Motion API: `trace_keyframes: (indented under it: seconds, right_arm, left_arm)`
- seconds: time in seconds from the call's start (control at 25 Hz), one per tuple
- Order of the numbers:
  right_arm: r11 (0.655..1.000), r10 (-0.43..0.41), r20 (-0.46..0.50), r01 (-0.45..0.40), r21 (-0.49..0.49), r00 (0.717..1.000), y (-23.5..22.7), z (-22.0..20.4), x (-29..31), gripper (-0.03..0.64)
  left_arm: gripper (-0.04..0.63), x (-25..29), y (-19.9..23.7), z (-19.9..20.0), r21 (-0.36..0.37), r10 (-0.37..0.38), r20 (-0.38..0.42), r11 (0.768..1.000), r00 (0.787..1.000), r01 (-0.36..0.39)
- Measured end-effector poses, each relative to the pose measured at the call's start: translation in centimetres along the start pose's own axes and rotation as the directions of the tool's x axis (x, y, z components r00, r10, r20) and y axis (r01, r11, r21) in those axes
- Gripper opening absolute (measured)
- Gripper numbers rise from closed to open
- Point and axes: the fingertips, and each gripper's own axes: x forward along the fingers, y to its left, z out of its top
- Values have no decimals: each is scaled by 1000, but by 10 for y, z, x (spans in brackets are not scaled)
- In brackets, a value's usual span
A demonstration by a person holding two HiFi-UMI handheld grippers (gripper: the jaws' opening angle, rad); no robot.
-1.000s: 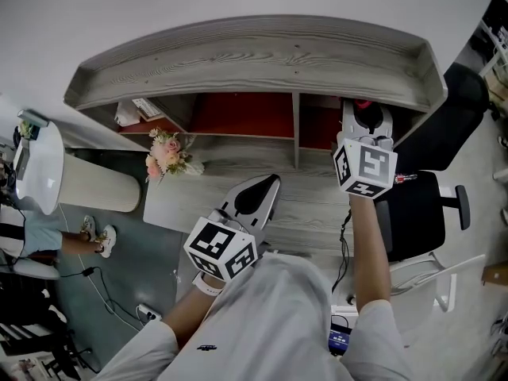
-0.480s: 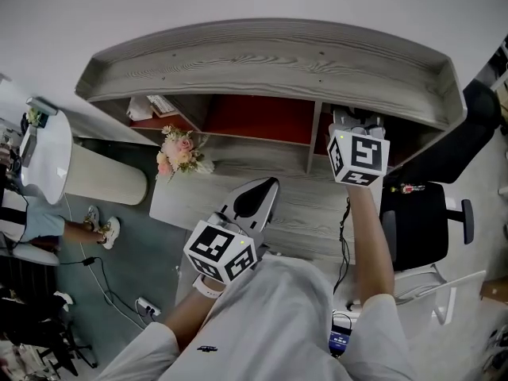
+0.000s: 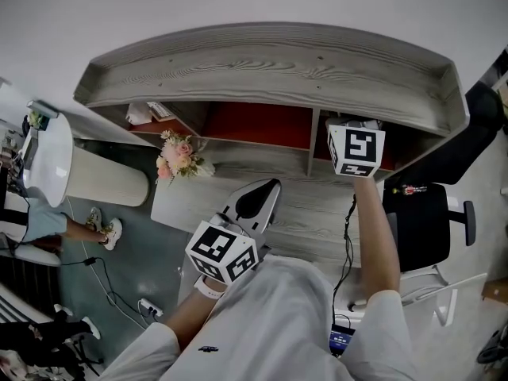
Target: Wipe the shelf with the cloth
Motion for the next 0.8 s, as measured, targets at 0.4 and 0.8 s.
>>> trace_keyframes:
  seconds: [0.4, 0.8]
  right_arm:
    - [980, -200, 10, 200, -17, 980, -53, -8, -24, 106]
    - [869, -492, -53, 494, 40, 869, -142, -30, -72, 106]
  left_arm:
    - [2, 3, -4, -8, 2, 4, -26, 1000, 1000, -4]
    - [2, 10, -24, -19, 9, -52, -53, 999, 997, 52]
